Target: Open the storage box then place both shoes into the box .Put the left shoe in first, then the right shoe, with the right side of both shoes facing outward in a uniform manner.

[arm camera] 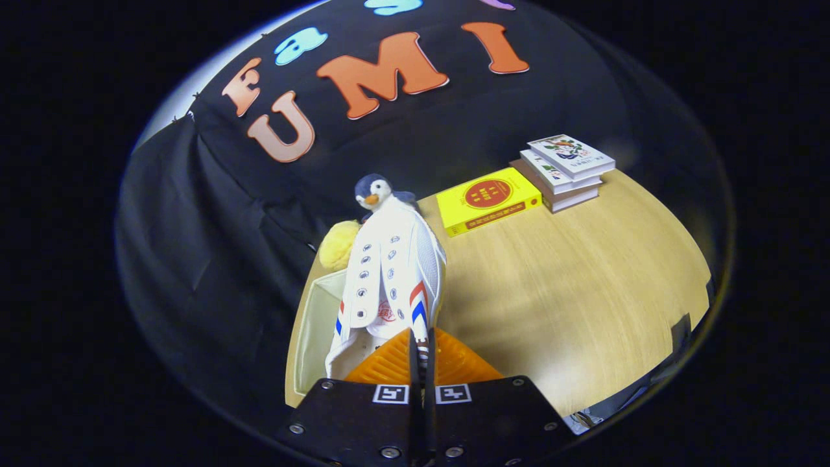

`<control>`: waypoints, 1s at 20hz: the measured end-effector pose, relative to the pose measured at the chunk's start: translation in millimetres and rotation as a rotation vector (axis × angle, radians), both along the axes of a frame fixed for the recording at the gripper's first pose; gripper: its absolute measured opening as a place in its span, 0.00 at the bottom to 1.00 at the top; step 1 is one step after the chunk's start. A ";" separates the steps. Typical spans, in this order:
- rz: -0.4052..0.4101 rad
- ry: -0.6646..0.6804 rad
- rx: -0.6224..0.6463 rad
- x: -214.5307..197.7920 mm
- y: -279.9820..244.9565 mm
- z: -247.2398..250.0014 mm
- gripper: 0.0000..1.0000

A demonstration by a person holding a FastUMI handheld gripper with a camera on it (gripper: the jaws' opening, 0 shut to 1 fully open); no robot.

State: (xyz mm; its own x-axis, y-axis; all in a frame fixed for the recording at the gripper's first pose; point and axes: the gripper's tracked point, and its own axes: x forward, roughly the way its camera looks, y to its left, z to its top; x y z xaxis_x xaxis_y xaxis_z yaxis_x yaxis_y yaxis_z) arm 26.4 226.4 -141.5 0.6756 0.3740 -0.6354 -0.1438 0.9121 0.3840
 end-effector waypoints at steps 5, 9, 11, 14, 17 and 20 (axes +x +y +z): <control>0.067 0.011 -0.056 -3.9 60.5 -19.8 0.01; 0.066 0.060 -0.120 -5.8 77.9 -52.9 0.01; 0.053 0.087 -0.148 -7.2 78.3 -66.3 0.01; 0.027 0.101 -0.211 -4.3 72.6 -80.6 0.01; 0.013 0.120 -0.243 -6.2 73.5 -92.5 0.04; 0.035 0.101 -0.215 -7.2 89.1 -85.7 0.14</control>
